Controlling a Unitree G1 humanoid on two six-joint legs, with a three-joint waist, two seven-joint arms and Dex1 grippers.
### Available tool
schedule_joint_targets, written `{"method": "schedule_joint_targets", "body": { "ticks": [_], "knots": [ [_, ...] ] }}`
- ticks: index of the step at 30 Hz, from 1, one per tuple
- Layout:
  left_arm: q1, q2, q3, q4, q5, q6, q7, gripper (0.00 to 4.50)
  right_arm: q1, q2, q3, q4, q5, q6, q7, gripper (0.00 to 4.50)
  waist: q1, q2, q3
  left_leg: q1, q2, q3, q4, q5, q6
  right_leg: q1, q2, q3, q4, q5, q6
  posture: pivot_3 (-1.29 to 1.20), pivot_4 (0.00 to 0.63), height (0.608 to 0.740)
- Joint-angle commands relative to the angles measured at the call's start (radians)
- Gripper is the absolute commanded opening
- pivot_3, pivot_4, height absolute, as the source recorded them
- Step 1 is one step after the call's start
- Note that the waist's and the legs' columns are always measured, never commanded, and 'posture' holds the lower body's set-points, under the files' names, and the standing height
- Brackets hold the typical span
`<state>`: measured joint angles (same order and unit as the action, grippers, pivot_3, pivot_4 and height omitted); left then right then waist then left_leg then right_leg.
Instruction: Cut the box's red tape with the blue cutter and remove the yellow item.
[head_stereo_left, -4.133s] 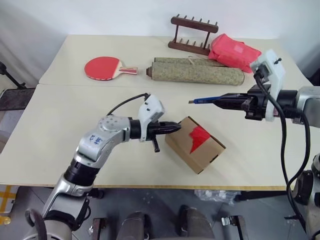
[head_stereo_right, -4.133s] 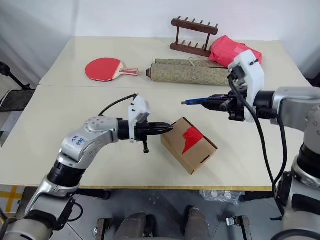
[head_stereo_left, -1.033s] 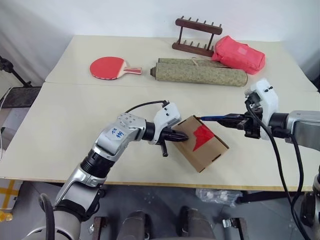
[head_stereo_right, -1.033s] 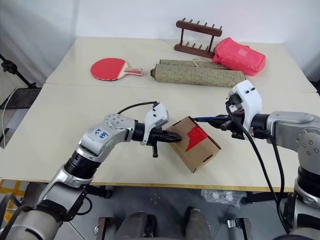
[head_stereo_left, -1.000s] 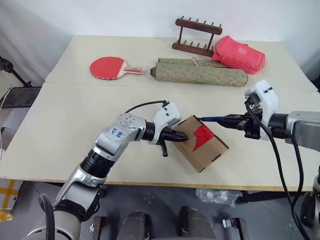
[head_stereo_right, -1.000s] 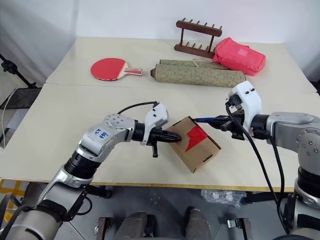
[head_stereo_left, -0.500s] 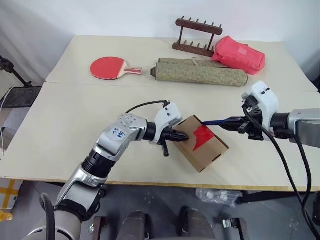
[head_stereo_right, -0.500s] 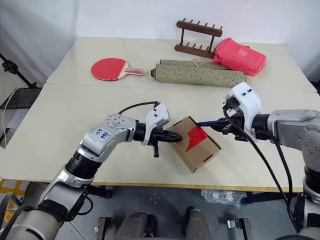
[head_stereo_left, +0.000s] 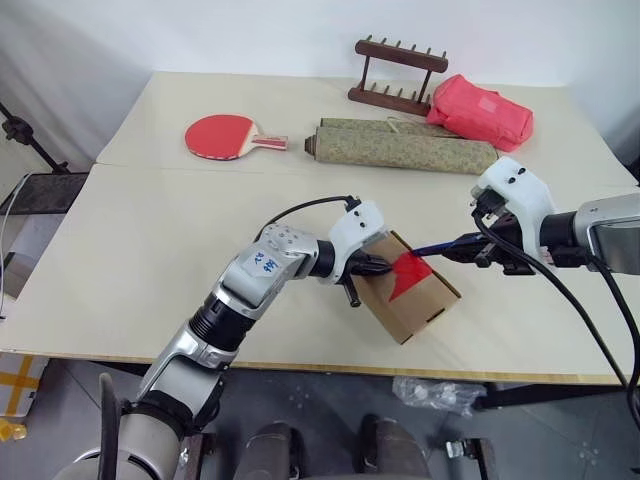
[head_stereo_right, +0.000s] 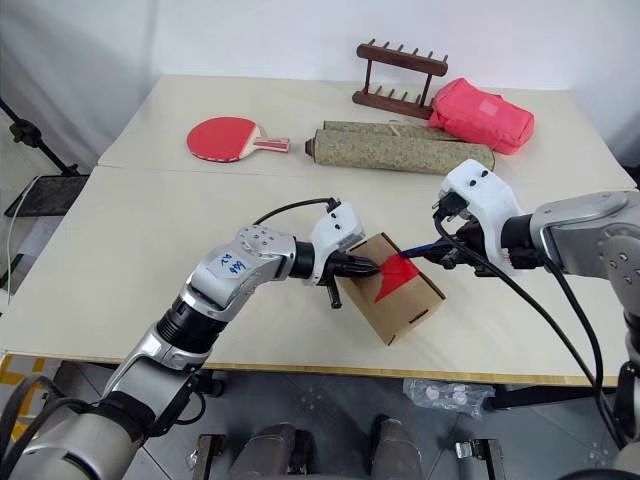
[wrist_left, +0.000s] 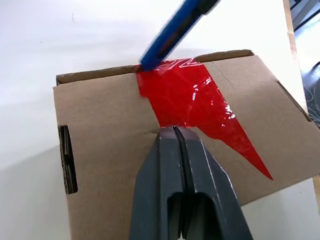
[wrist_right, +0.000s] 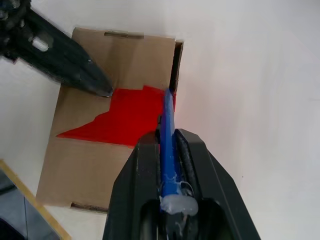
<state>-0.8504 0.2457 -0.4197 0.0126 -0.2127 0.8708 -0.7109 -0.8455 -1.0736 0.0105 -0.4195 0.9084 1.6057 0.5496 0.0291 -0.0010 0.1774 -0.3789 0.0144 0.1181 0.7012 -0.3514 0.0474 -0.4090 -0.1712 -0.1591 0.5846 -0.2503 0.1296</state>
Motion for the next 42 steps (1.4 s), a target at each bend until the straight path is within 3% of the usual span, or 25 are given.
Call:
{"method": "schedule_joint_targets", "body": {
  "ticks": [1, 13, 22, 27, 31, 38, 42],
  "knots": [
    [0.035, 0.002, -0.076, 0.060, 0.065, 0.061, 0.039, 0.00, -0.008, -0.045, 0.029, -0.031, 0.068, 0.009, 0.030, 0.16, 0.000, 0.000, 0.000, 0.000, 0.000, 0.000, 0.000, 0.000, 0.000, 0.000, 0.000, 0.000, 0.000, 0.000, 0.000, 0.00, 0.150, 0.740],
    [0.047, 0.016, -0.087, 0.065, 0.075, 0.071, 0.044, 0.00, 0.090, -0.223, 0.013, -0.098, 0.137, 0.009, 0.108, 0.16, 0.002, -0.003, -0.003, 0.001, 0.000, -0.001, 0.000, -0.001, 0.001, 0.002, -0.001, 0.000, -0.001, 0.000, 0.000, 0.00, 0.150, 0.740],
    [0.037, 0.022, -0.078, 0.101, 0.079, 0.049, 0.039, 0.00, 0.266, -0.394, -0.146, -0.145, 0.072, -0.173, 0.280, 0.16, -0.001, -0.003, -0.004, 0.002, 0.000, -0.001, 0.000, -0.002, 0.001, 0.002, -0.001, 0.000, -0.003, 0.000, 0.000, 0.00, 0.150, 0.740],
    [0.033, 0.027, -0.005, 0.101, 0.051, 0.016, 0.037, 0.00, 0.339, -0.283, -0.429, -0.056, 0.043, -0.239, 0.269, 0.16, -0.001, -0.003, -0.004, 0.003, 0.000, 0.000, 0.000, -0.002, 0.002, 0.002, -0.002, 0.001, -0.004, 0.001, -0.001, 0.00, 0.150, 0.740],
    [0.042, 0.046, 0.062, 0.072, 0.002, -0.007, -0.008, 0.00, 0.472, -0.174, -0.572, 0.001, -0.076, -0.364, 0.227, 0.16, -0.002, -0.004, -0.004, 0.003, 0.001, 0.000, 0.000, -0.002, 0.001, 0.002, -0.002, 0.000, -0.003, 0.002, -0.002, 0.00, 0.150, 0.740],
    [0.036, 0.062, 0.178, 0.023, -0.124, -0.006, -0.106, 0.00, 0.682, 0.090, -0.554, 0.188, -0.277, -0.705, 0.173, 0.16, -0.005, 0.000, -0.002, 0.002, 0.001, 0.003, -0.002, 0.000, 0.000, 0.000, 0.001, 0.001, 0.000, 0.002, -0.002, 0.00, 0.150, 0.740],
    [0.031, 0.147, 0.237, -0.019, -0.248, 0.127, -0.236, 0.00, 0.702, 0.234, -0.512, 0.372, -0.345, -0.865, 0.161, 1.47, -0.006, 0.001, -0.001, 0.001, 0.000, 0.004, -0.002, 0.002, 0.000, -0.001, 0.002, 0.001, 0.000, 0.002, -0.001, 0.00, 0.150, 0.740]
  ]
}}
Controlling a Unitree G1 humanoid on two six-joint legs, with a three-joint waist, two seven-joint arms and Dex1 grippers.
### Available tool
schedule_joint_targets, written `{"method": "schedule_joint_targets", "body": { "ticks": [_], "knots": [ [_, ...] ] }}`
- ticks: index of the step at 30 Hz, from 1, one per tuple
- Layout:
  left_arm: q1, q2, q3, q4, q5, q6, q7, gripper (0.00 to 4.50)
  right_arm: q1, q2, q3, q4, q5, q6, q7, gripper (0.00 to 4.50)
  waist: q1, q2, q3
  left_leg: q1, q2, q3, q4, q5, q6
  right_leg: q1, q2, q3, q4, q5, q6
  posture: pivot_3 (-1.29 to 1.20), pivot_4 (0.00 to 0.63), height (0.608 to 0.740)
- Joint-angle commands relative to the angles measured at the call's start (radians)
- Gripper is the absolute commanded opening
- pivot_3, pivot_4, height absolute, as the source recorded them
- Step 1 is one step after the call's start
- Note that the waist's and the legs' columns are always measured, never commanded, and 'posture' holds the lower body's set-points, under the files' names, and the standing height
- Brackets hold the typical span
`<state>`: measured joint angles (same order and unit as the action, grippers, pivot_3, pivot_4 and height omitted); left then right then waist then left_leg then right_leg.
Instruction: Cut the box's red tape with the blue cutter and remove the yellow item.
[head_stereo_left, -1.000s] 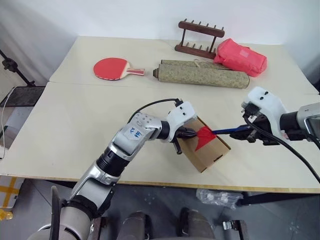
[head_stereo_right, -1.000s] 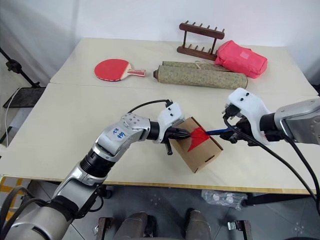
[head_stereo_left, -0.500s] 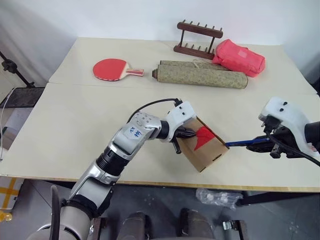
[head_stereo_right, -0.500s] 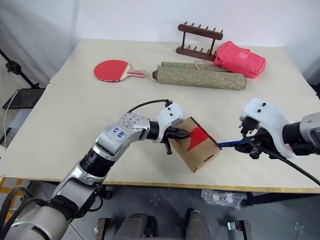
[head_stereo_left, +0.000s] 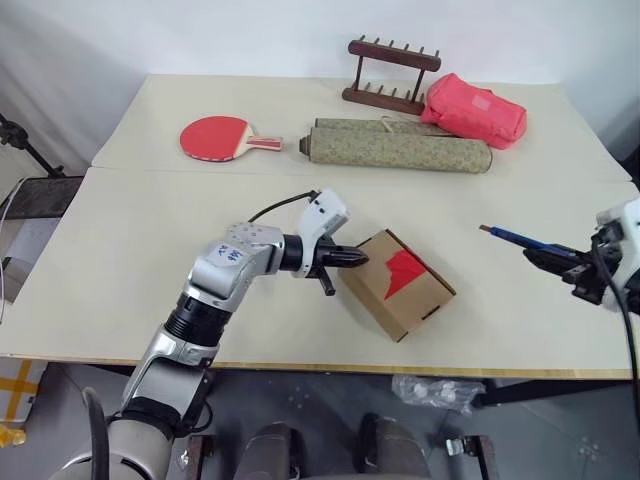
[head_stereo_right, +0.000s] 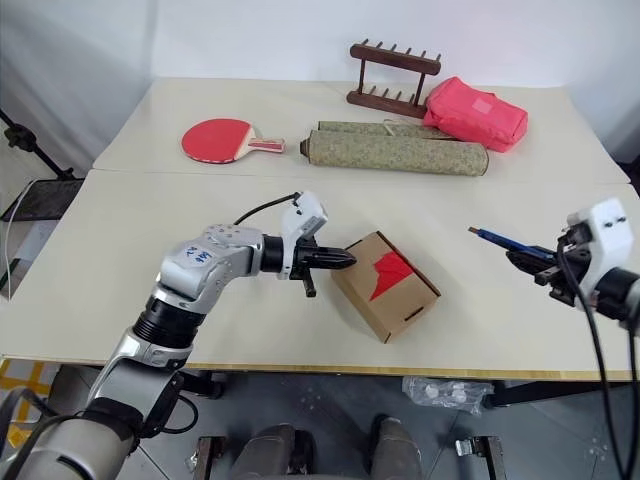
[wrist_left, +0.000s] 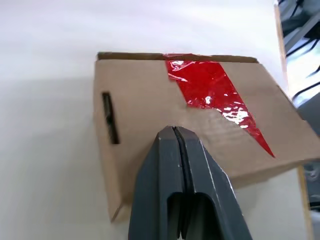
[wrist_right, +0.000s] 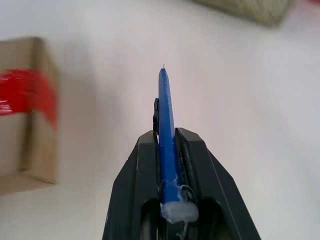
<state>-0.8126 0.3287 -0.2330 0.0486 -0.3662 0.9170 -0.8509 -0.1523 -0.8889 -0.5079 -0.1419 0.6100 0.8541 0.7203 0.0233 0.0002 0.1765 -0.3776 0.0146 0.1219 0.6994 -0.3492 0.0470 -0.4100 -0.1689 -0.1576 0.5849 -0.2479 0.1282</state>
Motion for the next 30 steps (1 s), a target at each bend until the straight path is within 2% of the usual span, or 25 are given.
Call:
{"method": "schedule_joint_targets", "body": {
  "ticks": [1, 6, 9, 12, 14, 21, 26, 27, 30],
  "knots": [
    [-0.007, 0.090, 0.063, -0.060, -0.124, 0.117, -0.120, 0.00, 0.007, 0.072, 0.010, 0.127, -0.050, -0.132, -0.007, 1.80, -0.001, 0.000, 0.000, 0.000, 0.000, 0.000, 0.000, 0.000, -0.001, 0.000, 0.001, 0.000, 0.000, 0.000, 0.000, 0.00, 0.150, 0.740],
    [0.020, 0.206, 0.059, -0.104, -0.188, 0.193, -0.197, 0.00, 0.004, 0.087, 0.034, 0.198, -0.100, -0.188, -0.013, 3.47, -0.004, 0.007, 0.004, 0.000, 0.000, 0.001, -0.001, 0.001, -0.001, -0.001, 0.001, 0.002, 0.000, 0.000, 0.000, 0.00, 0.150, 0.740],
    [0.088, 0.268, 0.040, -0.174, -0.208, 0.226, -0.216, 0.00, -0.026, 0.048, 0.016, 0.126, -0.091, -0.155, -0.028, 4.45, -0.004, 0.009, 0.006, 0.001, 0.001, 0.000, -0.001, 0.001, -0.001, -0.001, 0.002, 0.002, 0.000, 0.000, 0.000, 0.00, 0.150, 0.740],
    [0.142, 0.257, 0.023, -0.211, -0.203, 0.221, -0.180, 0.00, -0.067, 0.010, 0.080, 0.027, -0.089, -0.121, -0.013, 4.49, -0.004, 0.011, 0.007, 0.001, 0.001, 0.001, -0.001, 0.001, -0.001, -0.001, 0.002, 0.002, 0.000, 0.000, 0.000, 0.00, 0.150, 0.740],
    [0.168, 0.194, 0.022, -0.197, -0.177, 0.191, -0.112, 0.00, -0.150, -0.005, 0.174, 0.004, -0.090, -0.069, 0.000, 4.49, -0.004, 0.010, 0.007, 0.001, 0.001, 0.000, 0.000, 0.001, -0.001, 0.000, 0.002, 0.002, 0.000, 0.000, 0.000, 0.00, 0.150, 0.740],
    [0.190, 0.009, 0.045, -0.131, -0.119, 0.076, 0.071, 0.00, -0.335, -0.008, 0.431, 0.059, -0.187, -0.034, 0.031, 1.99, 0.002, 0.010, 0.008, -0.001, 0.000, -0.001, 0.000, 0.001, -0.001, -0.001, 0.001, 0.001, -0.001, 0.000, 0.000, 0.00, 0.150, 0.740],
    [0.199, -0.067, 0.061, -0.104, -0.095, 0.015, 0.148, 0.00, -0.393, 0.021, 0.577, 0.054, -0.218, -0.038, 0.109, 0.23, 0.001, 0.009, 0.008, -0.003, 0.000, -0.002, 0.000, 0.001, -0.001, -0.002, 0.001, -0.001, -0.001, 0.000, 0.000, 0.00, 0.150, 0.740],
    [0.198, -0.079, 0.057, -0.093, -0.082, -0.015, 0.159, 0.00, -0.405, 0.026, 0.602, 0.041, -0.216, -0.028, 0.129, 0.01, 0.000, 0.010, 0.008, -0.004, 0.000, -0.001, 0.000, 0.001, -0.001, -0.003, 0.001, -0.001, -0.001, 0.000, 0.000, 0.00, 0.150, 0.740],
    [0.188, -0.102, 0.049, -0.058, -0.061, -0.046, 0.179, 0.00, -0.420, 0.029, 0.648, 0.007, -0.211, 0.001, 0.170, 0.01, 0.002, 0.009, 0.008, -0.004, -0.001, -0.002, 0.001, 0.001, -0.001, -0.003, 0.002, -0.001, -0.001, 0.000, 0.000, 0.00, 0.150, 0.740]
  ]
}}
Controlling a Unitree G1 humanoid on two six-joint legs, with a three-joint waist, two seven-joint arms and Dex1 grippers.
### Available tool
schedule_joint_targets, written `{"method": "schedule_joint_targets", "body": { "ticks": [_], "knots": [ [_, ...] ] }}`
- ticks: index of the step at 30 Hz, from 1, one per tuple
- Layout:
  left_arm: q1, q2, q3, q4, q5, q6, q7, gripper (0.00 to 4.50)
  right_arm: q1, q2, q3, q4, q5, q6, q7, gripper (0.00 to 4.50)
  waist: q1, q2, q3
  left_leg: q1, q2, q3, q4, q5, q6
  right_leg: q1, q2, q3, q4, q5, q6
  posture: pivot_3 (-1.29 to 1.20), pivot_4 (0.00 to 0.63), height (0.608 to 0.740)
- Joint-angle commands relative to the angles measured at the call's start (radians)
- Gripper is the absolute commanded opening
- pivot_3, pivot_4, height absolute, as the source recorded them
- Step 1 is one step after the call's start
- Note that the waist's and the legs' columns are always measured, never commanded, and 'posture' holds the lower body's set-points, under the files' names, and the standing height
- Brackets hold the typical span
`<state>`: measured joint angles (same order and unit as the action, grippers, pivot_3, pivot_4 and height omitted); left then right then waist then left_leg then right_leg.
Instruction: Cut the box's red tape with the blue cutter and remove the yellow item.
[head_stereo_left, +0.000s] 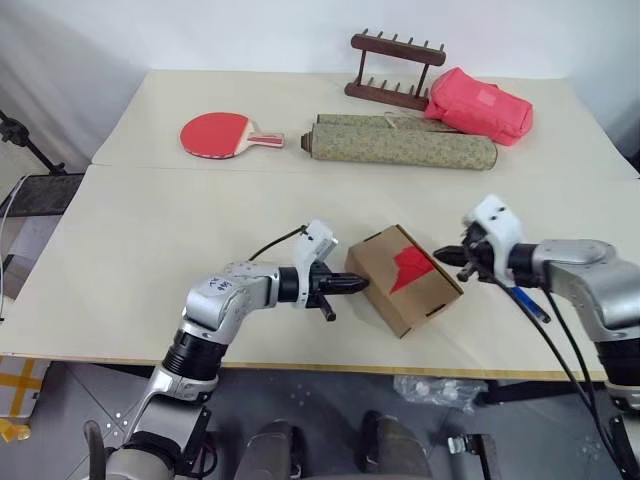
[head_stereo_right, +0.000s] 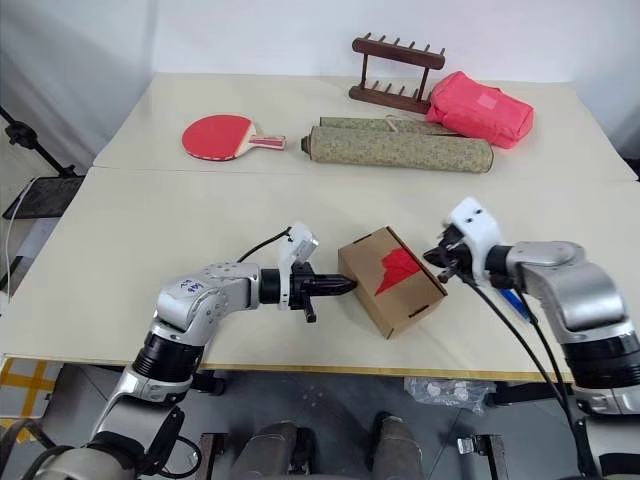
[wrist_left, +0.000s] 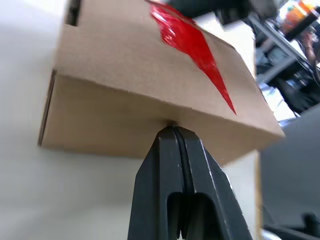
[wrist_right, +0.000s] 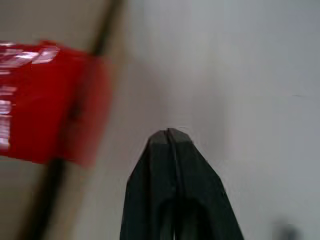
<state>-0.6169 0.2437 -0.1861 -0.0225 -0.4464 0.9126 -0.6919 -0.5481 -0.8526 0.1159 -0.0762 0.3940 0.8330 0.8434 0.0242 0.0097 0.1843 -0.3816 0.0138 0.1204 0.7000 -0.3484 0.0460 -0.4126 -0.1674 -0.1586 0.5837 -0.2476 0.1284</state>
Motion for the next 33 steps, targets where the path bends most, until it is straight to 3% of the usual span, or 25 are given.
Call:
{"method": "schedule_joint_targets", "body": {
  "ticks": [1, 8, 23, 26, 33],
  "knots": [
    [-0.015, -0.027, 0.005, 0.031, 0.029, -0.054, 0.035, 0.00, -0.019, -0.005, 0.048, -0.097, 0.012, 0.028, 0.067, 0.01, 0.002, 0.000, 0.000, 0.000, 0.000, 0.000, 0.001, 0.000, 0.000, 0.000, 0.000, 0.000, 0.000, 0.000, 0.000, 0.00, 0.150, 0.740],
    [-0.045, -0.034, 0.015, 0.081, 0.068, -0.096, 0.048, 0.00, -0.035, 0.061, 0.096, -0.189, 0.012, 0.088, 0.058, 0.01, -0.001, 0.000, 0.000, 0.000, 0.001, -0.001, 0.001, 0.000, 0.000, 0.000, 0.000, 0.000, 0.001, 0.000, 0.000, 0.00, 0.150, 0.740],
    [-0.030, 0.059, 0.023, 0.039, 0.100, -0.080, 0.020, 0.00, -0.037, 0.102, 0.066, -0.169, -0.117, 0.039, -0.032, 0.01, -0.002, -0.001, -0.001, 0.000, 0.001, 0.000, 0.001, 0.000, 0.000, 0.000, 0.000, 0.000, 0.001, 0.000, 0.000, 0.00, 0.150, 0.740],
    [-0.052, 0.079, 0.066, 0.039, 0.103, -0.108, 0.034, 0.00, -0.042, 0.082, 0.012, -0.173, -0.107, 0.075, -0.041, 0.55, -0.001, -0.001, -0.001, -0.001, 0.001, -0.001, 0.001, 0.000, 0.000, 0.000, 0.000, 0.000, 0.001, 0.000, 0.000, 0.00, 0.150, 0.740],
    [-0.140, 0.097, 0.106, 0.051, 0.094, -0.160, 0.015, 0.00, -0.131, 0.104, -0.107, -0.172, -0.065, 0.200, -0.117, 2.96, -0.002, -0.001, -0.001, -0.004, 0.000, -0.001, 0.001, 0.000, 0.000, -0.003, 0.000, -0.001, 0.001, 0.000, 0.000, 0.00, 0.150, 0.740]
  ]
}}
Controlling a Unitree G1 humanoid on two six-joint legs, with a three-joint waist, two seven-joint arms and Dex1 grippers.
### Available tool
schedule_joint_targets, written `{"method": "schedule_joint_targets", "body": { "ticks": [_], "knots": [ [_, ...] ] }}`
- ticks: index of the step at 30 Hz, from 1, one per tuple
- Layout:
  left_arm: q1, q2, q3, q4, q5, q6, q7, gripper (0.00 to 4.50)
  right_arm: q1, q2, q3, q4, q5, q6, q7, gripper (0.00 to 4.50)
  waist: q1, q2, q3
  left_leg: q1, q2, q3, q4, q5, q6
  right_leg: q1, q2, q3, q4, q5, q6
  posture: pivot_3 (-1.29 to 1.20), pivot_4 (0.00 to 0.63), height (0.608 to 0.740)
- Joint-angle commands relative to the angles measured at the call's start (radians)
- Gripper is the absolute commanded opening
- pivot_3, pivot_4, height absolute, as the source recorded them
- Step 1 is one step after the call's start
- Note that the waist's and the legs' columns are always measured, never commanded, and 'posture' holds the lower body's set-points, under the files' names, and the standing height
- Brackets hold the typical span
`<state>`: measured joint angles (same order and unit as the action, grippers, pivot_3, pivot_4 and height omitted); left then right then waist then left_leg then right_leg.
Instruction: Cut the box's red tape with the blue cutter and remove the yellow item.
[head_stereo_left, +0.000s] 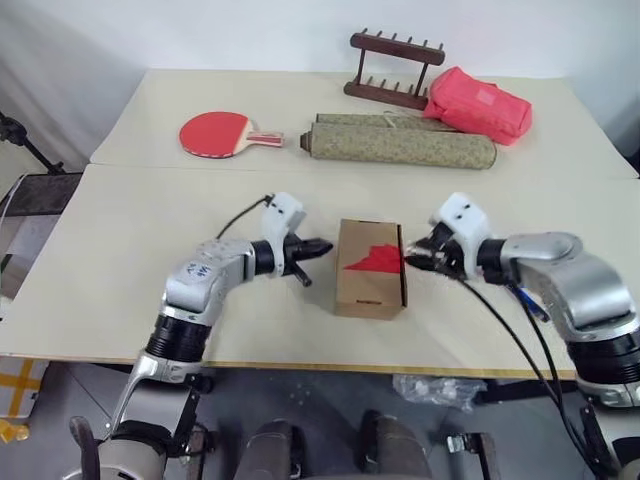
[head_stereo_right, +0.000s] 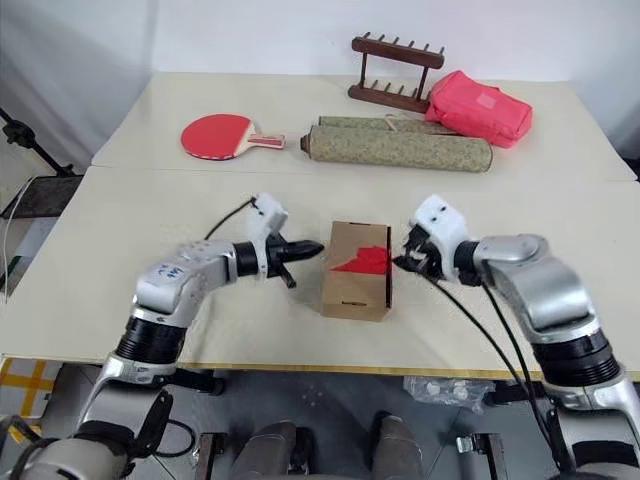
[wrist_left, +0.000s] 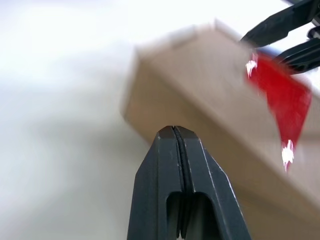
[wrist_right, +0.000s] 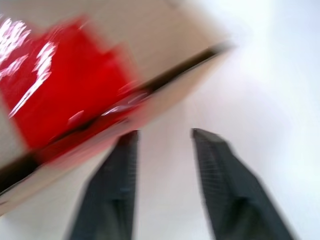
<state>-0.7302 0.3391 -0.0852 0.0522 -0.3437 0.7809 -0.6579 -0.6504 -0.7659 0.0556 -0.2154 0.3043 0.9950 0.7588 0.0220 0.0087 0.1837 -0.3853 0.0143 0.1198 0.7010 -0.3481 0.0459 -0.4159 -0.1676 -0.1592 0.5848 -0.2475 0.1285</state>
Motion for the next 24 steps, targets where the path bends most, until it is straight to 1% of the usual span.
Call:
{"method": "schedule_joint_targets", "body": {
  "ticks": [1, 4, 5, 7, 11, 16, 18, 24],
  "knots": [
    [-0.047, -0.002, -0.008, -0.013, -0.005, -0.039, -0.032, 0.00, -0.051, 0.047, -0.064, -0.025, 0.036, 0.060, -0.056, 3.31, 0.000, 0.000, 0.000, 0.000, 0.000, 0.000, 0.000, 0.000, 0.000, 0.000, 0.000, 0.000, 0.000, 0.000, 0.000, 0.00, 0.150, 0.740],
    [-0.096, -0.017, -0.035, 0.018, -0.005, -0.054, -0.070, 0.00, -0.087, 0.113, -0.091, -0.011, 0.062, 0.122, -0.102, 4.36, 0.000, 0.000, 0.000, -0.001, -0.002, 0.000, 0.000, 0.000, 0.000, 0.000, 0.000, -0.001, 0.000, 0.000, 0.000, 0.00, 0.150, 0.740],
    [-0.105, -0.018, -0.048, 0.028, -0.003, -0.057, -0.088, 0.00, -0.082, 0.117, -0.079, -0.010, 0.056, 0.120, -0.105, 4.48, 0.001, 0.000, 0.000, -0.001, -0.002, 0.000, 0.000, 0.000, 0.000, 0.000, 0.001, -0.001, 0.000, 0.000, 0.000, 0.00, 0.150, 0.740],
    [-0.118, -0.016, -0.085, 0.055, 0.014, -0.080, -0.125, 0.00, -0.065, 0.119, -0.049, 0.000, 0.042, 0.101, -0.110, 4.48, 0.001, 0.000, 0.000, -0.001, -0.003, 0.000, 0.000, 0.000, 0.000, 0.000, 0.001, -0.002, 0.000, 0.000, 0.000, 0.00, 0.150, 0.740],
    [-0.128, 0.000, -0.195, 0.138, 0.115, -0.186, -0.179, 0.00, -0.046, 0.116, -0.029, 0.030, 0.027, 0.076, -0.124, 4.48, -0.001, 0.000, 0.000, -0.001, -0.004, 0.001, -0.001, 0.000, 0.000, 0.000, 0.001, -0.002, -0.001, 0.000, 0.000, 0.00, 0.150, 0.740],
    [-0.127, 0.001, -0.270, 0.187, 0.185, -0.271, -0.244, 0.00, -0.032, 0.095, -0.032, 0.052, 0.012, 0.053, -0.132, 4.48, 0.000, 0.000, 0.000, -0.001, -0.004, 0.001, -0.001, 0.000, -0.001, 0.000, 0.002, -0.002, 0.000, 0.000, 0.000, 0.00, 0.150, 0.740],
    [-0.122, 0.003, -0.284, 0.191, 0.203, -0.291, -0.260, 0.00, -0.019, 0.079, -0.032, 0.064, 0.001, 0.040, -0.133, 4.48, 0.001, 0.000, 0.000, -0.001, -0.004, 0.001, 0.000, 0.000, -0.001, 0.000, 0.002, -0.002, 0.000, 0.000, 0.000, 0.00, 0.150, 0.740],
    [-0.110, 0.011, -0.271, 0.185, 0.218, -0.290, -0.278, 0.00, 0.036, 0.039, -0.008, 0.092, -0.024, -0.007, -0.125, 4.48, 0.000, -0.001, -0.001, 0.001, -0.003, 0.001, 0.000, 0.000, -0.001, 0.002, 0.002, -0.002, 0.000, 0.000, 0.000, 0.00, 0.150, 0.740]
  ]
}}
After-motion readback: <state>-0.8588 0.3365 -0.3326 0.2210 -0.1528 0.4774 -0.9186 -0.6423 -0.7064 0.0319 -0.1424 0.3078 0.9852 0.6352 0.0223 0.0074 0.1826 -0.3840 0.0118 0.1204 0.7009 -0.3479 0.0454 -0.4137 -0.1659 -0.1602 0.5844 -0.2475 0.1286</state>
